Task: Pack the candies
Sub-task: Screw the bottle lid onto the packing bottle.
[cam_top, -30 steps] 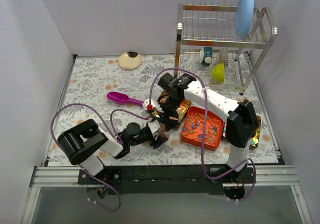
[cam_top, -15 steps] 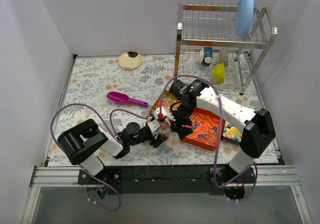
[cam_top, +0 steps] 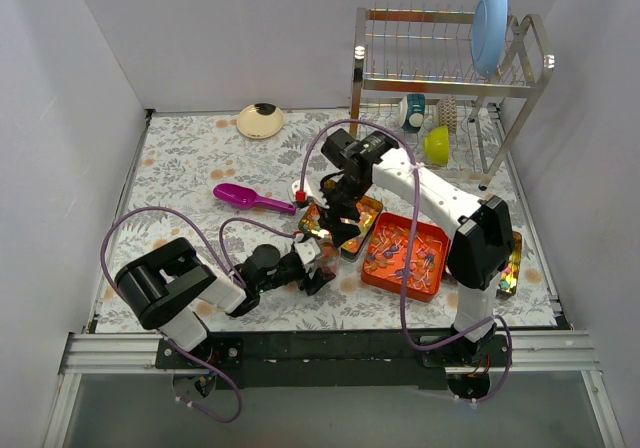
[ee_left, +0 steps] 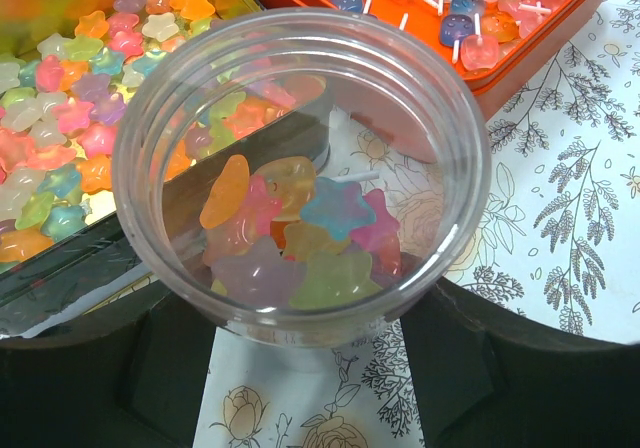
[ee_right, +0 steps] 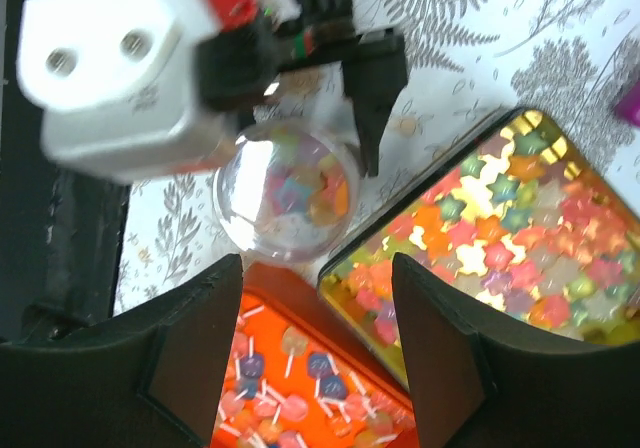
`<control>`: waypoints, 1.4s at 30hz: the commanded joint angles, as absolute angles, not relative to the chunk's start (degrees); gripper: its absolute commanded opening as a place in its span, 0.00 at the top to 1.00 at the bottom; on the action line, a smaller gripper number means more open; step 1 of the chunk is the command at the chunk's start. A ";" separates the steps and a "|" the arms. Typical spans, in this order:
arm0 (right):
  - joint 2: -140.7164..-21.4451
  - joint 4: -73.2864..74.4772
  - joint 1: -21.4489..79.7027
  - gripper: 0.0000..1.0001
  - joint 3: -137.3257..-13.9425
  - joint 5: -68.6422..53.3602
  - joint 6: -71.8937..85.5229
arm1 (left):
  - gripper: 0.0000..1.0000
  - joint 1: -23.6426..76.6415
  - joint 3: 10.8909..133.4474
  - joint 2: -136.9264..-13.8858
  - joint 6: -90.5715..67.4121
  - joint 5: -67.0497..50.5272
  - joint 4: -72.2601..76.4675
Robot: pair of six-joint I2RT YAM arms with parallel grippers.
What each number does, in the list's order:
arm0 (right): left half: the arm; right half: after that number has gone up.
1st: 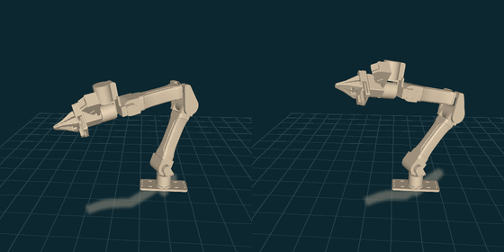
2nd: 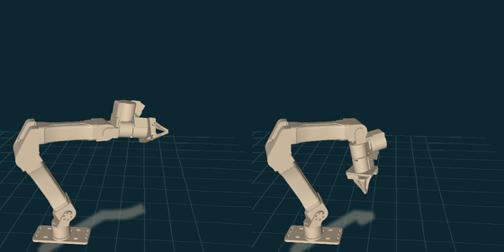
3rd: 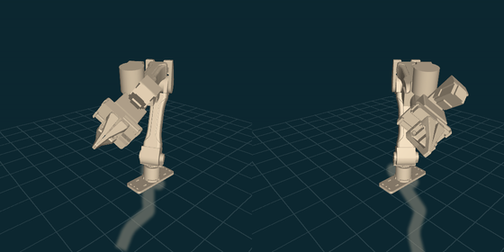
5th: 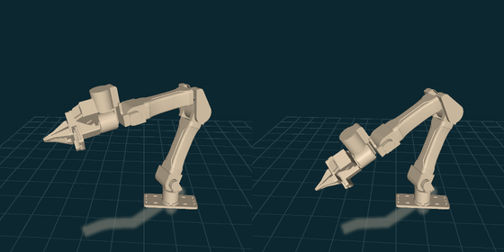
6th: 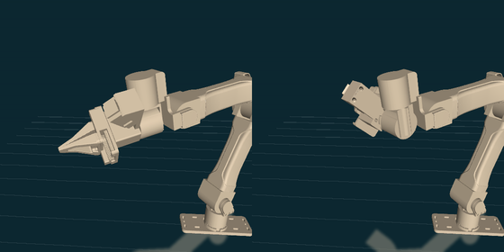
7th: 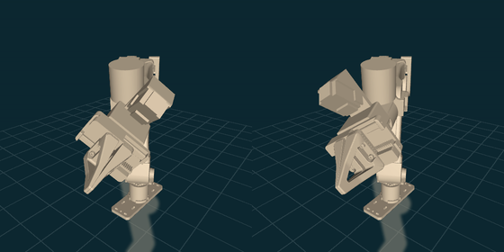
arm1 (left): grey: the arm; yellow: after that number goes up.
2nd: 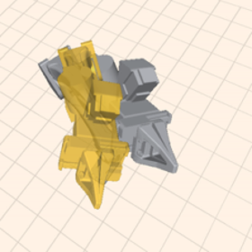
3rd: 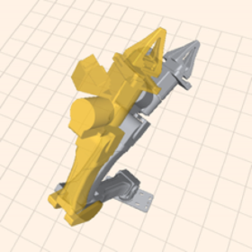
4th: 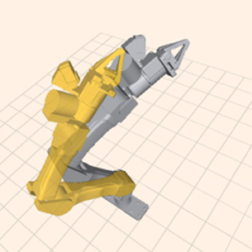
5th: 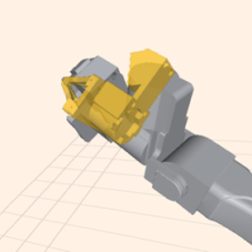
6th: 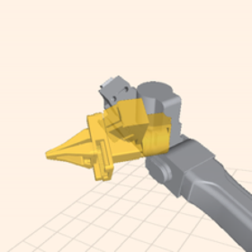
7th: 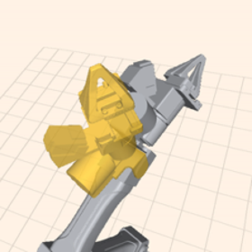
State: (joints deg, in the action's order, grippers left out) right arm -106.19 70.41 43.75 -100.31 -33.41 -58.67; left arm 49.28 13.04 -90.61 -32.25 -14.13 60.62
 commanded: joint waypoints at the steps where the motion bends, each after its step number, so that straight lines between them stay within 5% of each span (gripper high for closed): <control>1: -108.89 71.98 45.70 0.32 -103.97 -37.26 -59.50 | 1.00 48.69 12.22 -91.76 -32.43 -12.48 52.73; 40: -96.59 71.28 46.58 0.32 -85.61 -31.65 -57.30 | 1.00 48.16 13.09 -92.73 -33.22 -11.95 52.30; 42: -96.42 71.37 46.58 0.32 -85.52 -31.12 -57.39 | 0.73 48.16 13.88 -92.64 -33.13 -14.74 49.93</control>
